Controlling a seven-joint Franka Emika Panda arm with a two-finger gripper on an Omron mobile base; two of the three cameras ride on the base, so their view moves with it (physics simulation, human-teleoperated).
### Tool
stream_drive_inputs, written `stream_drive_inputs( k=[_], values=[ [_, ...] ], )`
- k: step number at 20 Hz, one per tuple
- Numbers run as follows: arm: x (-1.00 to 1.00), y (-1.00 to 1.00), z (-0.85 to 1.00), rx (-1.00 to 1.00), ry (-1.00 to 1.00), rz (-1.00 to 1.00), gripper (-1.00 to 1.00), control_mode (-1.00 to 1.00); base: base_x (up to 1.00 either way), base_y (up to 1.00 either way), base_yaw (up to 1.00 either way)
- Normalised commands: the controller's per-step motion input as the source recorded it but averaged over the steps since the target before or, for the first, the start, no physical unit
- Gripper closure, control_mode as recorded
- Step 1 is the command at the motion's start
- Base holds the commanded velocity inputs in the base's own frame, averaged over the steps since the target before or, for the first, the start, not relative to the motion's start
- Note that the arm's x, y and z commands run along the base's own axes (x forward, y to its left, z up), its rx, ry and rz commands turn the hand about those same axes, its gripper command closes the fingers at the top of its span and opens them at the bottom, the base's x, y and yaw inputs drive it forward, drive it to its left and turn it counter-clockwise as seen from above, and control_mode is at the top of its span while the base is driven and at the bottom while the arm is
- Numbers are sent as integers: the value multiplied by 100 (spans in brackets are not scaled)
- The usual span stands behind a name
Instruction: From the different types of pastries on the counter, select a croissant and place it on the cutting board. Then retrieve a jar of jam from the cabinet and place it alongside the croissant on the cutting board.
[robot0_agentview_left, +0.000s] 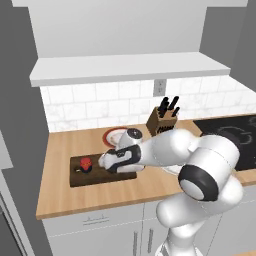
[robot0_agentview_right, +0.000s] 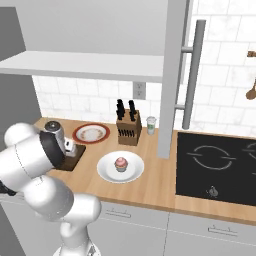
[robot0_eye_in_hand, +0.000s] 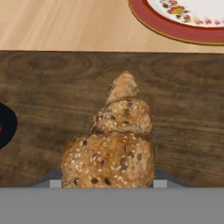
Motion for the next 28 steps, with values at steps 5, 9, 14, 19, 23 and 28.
stream_drive_inputs(
  k=[5, 9, 14, 19, 23, 28],
  values=[
    [11, 4, -24, 3, -3, 0, -100, -100, 0, 0, 0],
    [0, 2, -8, 7, 0, 0, -100, -100, 0, 0, 0],
    [-7, 0, 58, 14, 0, 0, -100, -100, 0, 0, 0],
    [-15, 0, 91, 11, 0, 0, -100, -100, 0, 0, 0],
    [-35, 1, 44, 2, 14, -3, -100, -100, 0, 0, 0],
    [-100, 3, -70, -10, 13, -10, -100, -100, 0, 0, 0]
  ],
)
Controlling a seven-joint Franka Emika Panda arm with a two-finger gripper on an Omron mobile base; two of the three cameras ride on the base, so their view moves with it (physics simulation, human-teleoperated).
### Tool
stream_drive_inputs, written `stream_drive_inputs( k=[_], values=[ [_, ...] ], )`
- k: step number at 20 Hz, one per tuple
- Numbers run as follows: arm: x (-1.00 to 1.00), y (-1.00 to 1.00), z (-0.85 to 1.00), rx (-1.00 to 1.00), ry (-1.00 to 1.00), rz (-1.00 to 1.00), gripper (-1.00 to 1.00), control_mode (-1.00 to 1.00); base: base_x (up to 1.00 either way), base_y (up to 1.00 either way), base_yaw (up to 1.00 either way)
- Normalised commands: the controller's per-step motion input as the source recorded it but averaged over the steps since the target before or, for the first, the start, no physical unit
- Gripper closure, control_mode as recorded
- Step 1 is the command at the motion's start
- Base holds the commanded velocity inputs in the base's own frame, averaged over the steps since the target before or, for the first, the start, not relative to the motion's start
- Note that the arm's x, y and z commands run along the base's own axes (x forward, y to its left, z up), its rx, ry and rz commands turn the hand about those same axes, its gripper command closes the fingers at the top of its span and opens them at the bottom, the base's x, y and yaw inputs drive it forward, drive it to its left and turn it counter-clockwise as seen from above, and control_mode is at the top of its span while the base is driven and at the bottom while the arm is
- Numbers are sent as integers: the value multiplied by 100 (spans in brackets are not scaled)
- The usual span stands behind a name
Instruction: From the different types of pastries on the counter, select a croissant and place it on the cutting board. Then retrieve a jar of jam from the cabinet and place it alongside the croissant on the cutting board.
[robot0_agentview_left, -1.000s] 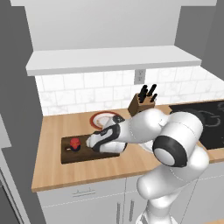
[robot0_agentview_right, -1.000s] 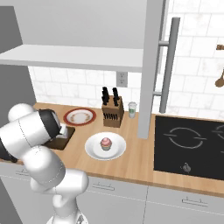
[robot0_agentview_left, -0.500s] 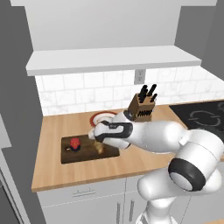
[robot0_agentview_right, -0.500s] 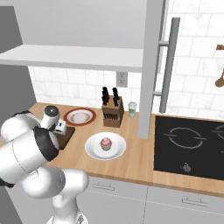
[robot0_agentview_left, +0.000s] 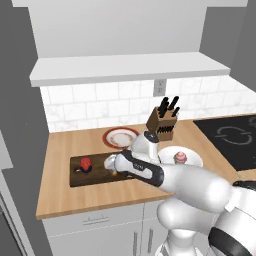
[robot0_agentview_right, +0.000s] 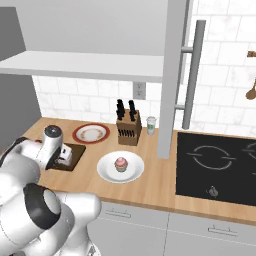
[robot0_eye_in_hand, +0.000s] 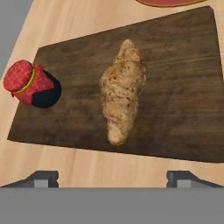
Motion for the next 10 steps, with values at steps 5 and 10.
stream_drive_inputs(
  k=[5, 10],
  values=[
    [-100, 0, -67, -9, 0, -8, -100, -100, 0, 0, 0],
    [-100, 0, -59, -7, 0, -7, -100, -100, 0, 0, 0]
  ],
)
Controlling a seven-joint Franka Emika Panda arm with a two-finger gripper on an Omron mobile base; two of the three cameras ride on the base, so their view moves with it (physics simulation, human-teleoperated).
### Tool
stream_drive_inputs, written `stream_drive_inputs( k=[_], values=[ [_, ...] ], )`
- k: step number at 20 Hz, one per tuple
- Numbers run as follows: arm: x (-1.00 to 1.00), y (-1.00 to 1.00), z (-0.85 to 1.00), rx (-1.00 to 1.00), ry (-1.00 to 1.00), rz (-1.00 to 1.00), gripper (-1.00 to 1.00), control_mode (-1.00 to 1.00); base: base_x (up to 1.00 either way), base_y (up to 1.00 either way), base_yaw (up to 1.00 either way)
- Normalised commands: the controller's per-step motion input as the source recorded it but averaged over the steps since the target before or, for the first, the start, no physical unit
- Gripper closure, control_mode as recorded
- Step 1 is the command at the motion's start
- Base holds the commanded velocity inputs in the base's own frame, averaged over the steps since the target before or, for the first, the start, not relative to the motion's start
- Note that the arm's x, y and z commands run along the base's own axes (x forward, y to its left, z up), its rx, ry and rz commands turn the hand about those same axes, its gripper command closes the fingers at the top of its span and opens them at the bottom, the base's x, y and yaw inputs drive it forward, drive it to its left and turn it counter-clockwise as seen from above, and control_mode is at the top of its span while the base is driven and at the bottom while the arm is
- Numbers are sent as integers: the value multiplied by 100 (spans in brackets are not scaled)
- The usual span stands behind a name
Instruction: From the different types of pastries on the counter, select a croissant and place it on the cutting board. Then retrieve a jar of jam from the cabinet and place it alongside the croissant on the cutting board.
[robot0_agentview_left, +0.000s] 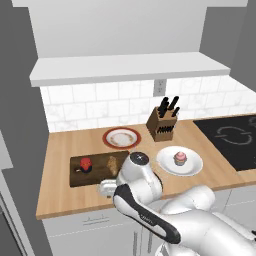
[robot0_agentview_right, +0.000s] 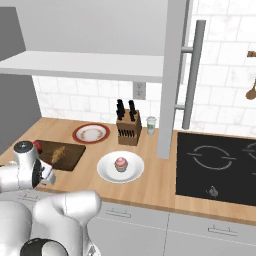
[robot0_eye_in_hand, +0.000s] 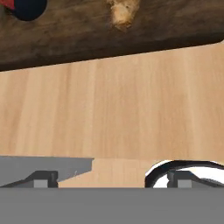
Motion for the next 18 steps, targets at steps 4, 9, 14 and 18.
stream_drive_inputs(
  k=[4, 9, 14, 18],
  values=[
    [-95, 0, -39, -2, -1, -1, -100, -100, 0, 0, 0],
    [-24, 0, -5, 1, 0, -1, -100, -100, 0, 0, 0],
    [0, 0, 0, 0, 0, 0, -100, -100, 0, 0, 0],
    [0, 0, 0, 0, 0, 0, -100, -100, 0, 0, 0]
  ],
)
